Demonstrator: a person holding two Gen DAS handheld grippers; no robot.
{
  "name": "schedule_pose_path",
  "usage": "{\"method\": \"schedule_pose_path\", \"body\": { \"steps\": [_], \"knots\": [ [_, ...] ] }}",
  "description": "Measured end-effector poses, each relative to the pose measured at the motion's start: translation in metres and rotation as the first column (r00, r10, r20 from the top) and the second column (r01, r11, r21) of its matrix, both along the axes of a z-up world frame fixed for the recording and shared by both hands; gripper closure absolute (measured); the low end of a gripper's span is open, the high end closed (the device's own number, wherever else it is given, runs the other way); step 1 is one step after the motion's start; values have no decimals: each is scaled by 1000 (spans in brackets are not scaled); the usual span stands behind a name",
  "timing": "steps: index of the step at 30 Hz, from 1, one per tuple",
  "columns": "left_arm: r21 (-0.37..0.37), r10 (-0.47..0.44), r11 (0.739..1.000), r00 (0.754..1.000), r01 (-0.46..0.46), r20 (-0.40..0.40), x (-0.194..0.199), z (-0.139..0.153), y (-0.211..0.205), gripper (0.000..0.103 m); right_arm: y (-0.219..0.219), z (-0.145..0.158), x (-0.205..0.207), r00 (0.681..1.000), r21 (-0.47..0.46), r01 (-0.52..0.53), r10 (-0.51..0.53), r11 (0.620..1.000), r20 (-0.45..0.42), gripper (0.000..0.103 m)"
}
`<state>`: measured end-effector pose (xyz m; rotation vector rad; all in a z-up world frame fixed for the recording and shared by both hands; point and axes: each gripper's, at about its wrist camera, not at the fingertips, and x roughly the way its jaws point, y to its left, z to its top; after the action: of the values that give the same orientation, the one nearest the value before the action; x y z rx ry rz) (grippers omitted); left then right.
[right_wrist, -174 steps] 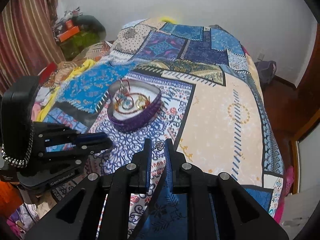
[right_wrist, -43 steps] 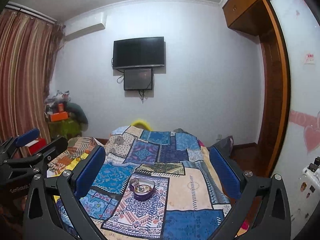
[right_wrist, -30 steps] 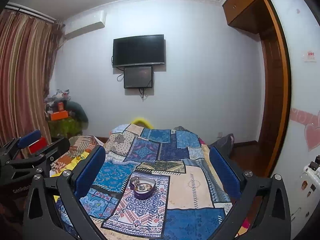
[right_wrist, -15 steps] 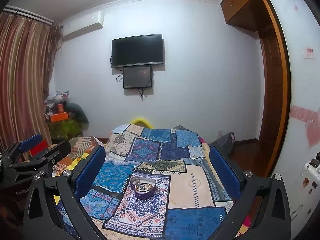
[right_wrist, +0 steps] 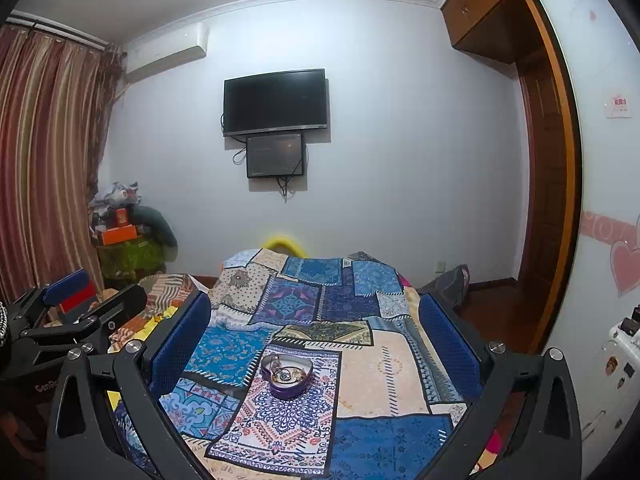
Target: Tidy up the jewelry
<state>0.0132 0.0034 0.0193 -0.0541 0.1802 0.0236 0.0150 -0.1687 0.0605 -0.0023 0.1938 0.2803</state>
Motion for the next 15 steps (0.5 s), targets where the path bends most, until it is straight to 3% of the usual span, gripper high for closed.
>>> {"method": "schedule_pose_path", "body": {
  "steps": [15],
  "knots": [
    [-5, -15, 1000, 1000, 15, -10, 2, -1, -1, 1, 0, 2, 1, 1000, -5, -2, 2, 1000, -2, 0]
  ]
}}
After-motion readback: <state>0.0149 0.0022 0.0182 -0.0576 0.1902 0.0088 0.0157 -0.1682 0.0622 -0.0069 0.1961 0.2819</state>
